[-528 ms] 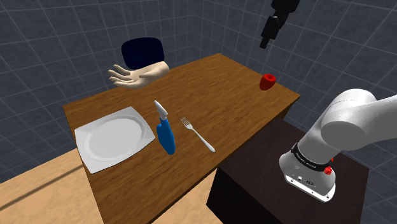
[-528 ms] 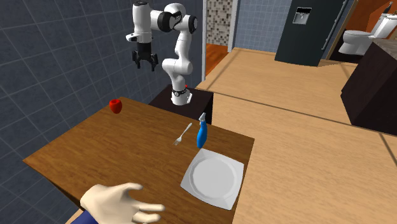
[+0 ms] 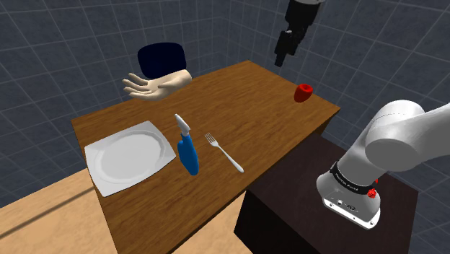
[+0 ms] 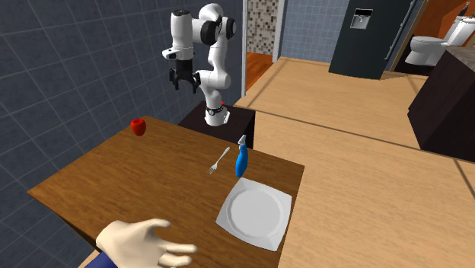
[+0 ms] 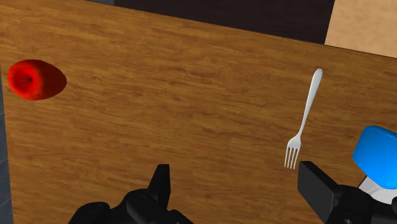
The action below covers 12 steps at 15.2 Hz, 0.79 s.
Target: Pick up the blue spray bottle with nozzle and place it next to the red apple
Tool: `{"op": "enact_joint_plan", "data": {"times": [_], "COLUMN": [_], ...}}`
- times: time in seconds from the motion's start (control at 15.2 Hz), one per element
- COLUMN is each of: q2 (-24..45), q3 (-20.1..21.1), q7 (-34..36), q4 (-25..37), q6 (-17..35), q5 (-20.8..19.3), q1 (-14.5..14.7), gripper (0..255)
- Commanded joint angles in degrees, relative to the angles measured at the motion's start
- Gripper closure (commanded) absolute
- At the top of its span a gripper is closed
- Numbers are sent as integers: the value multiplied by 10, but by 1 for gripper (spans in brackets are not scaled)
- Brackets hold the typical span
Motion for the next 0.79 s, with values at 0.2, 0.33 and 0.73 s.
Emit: {"op": "enact_joint_plan", "data": {"times": [0.2,0.33,0.73], "q2": [52,77,167], "q3": [59,81,148], "q7": [69,95,176], "q4": [15,25,72], "q6": [24,35,64], "q5": [30,38,52], "q1": [20,26,40], "gripper": [0,0,0]}}
